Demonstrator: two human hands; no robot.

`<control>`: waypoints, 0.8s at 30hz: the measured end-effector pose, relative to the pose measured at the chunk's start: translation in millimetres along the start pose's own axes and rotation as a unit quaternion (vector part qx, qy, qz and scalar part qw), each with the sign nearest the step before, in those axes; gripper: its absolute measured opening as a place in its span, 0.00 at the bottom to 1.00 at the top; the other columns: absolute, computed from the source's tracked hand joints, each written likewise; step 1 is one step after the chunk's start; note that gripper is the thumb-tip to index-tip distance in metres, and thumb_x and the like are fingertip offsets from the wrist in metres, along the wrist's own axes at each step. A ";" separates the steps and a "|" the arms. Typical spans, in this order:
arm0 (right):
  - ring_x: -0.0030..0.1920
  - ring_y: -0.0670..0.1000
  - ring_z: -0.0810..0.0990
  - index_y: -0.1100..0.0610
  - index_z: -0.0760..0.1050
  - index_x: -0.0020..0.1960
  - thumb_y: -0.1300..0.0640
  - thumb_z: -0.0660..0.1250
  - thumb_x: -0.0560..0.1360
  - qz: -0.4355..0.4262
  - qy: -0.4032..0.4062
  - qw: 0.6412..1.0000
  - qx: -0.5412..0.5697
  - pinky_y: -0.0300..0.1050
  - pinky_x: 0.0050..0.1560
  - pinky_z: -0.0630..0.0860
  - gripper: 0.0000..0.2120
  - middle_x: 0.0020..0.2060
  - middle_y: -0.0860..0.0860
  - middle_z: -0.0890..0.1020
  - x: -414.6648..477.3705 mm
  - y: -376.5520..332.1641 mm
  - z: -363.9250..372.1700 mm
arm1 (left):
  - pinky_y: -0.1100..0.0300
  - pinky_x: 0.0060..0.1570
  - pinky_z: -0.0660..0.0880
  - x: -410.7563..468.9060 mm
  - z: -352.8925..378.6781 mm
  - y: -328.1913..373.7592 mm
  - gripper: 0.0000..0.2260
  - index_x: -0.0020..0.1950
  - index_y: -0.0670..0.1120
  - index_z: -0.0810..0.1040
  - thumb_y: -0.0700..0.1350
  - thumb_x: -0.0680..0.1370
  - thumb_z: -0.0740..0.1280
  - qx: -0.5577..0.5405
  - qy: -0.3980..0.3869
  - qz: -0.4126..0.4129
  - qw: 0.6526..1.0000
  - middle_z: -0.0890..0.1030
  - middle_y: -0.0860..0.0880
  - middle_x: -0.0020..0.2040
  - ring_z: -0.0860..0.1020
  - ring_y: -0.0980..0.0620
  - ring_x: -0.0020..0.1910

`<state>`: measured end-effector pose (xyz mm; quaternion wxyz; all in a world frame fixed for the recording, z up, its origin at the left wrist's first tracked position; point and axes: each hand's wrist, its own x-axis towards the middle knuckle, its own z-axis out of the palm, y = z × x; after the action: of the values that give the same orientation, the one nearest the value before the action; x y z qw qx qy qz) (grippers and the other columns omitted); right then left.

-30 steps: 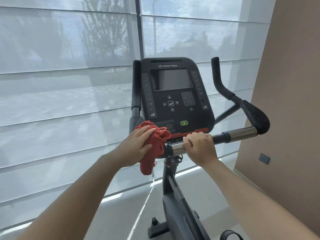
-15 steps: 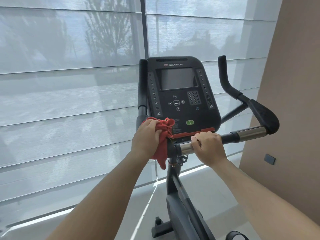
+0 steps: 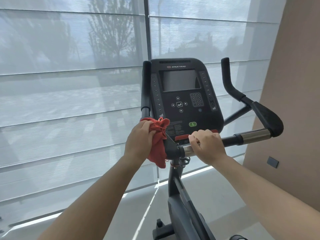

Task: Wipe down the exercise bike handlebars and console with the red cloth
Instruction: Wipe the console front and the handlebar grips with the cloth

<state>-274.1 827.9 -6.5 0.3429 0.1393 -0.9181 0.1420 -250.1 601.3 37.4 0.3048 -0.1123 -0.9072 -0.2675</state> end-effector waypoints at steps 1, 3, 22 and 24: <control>0.35 0.49 0.71 0.48 0.64 0.35 0.45 0.48 0.77 -0.018 0.000 1.000 0.009 0.47 0.44 0.70 0.15 0.30 0.44 0.70 2.6 -5.0 0.4 | 0.61 0.55 0.66 4.3 -2.4 -3.4 0.12 0.61 0.45 0.74 0.43 0.79 0.61 -0.003 0.009 -0.010 1.000 0.76 0.48 0.61 0.73 0.48 0.59; 0.35 0.48 0.70 0.47 0.63 0.36 0.44 0.46 0.76 -0.042 -0.010 0.999 0.014 0.46 0.41 0.70 0.15 0.31 0.44 0.70 5.8 -11.8 2.5 | 0.62 0.54 0.65 13.6 -6.5 -9.3 0.12 0.61 0.45 0.74 0.43 0.79 0.61 -0.012 0.021 -0.028 0.999 0.76 0.48 0.61 0.73 0.47 0.59; 0.32 0.50 0.75 0.51 0.77 0.43 0.44 0.48 0.75 -0.026 0.072 0.997 0.013 0.43 0.31 0.76 0.20 0.32 0.47 0.80 4.4 -10.1 14.3 | 0.51 0.60 0.66 47.2 20.9 -12.7 0.19 0.72 0.51 0.63 0.48 0.81 0.56 -0.073 0.007 -0.168 0.983 0.69 0.42 0.66 0.71 0.42 0.63; 0.32 0.50 0.75 0.52 0.77 0.43 0.44 0.48 0.75 -0.022 0.064 0.998 0.012 0.43 0.32 0.76 0.21 0.32 0.47 0.80 4.2 -11.6 13.5 | 0.51 0.61 0.66 43.3 19.9 -13.2 0.20 0.72 0.51 0.63 0.48 0.80 0.57 -0.079 0.010 -0.168 0.983 0.70 0.43 0.66 0.71 0.42 0.63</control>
<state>-281.0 811.8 -11.5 0.4024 0.1542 -0.8892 0.1537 -298.9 603.1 45.1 0.2543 0.0210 -0.8863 -0.3864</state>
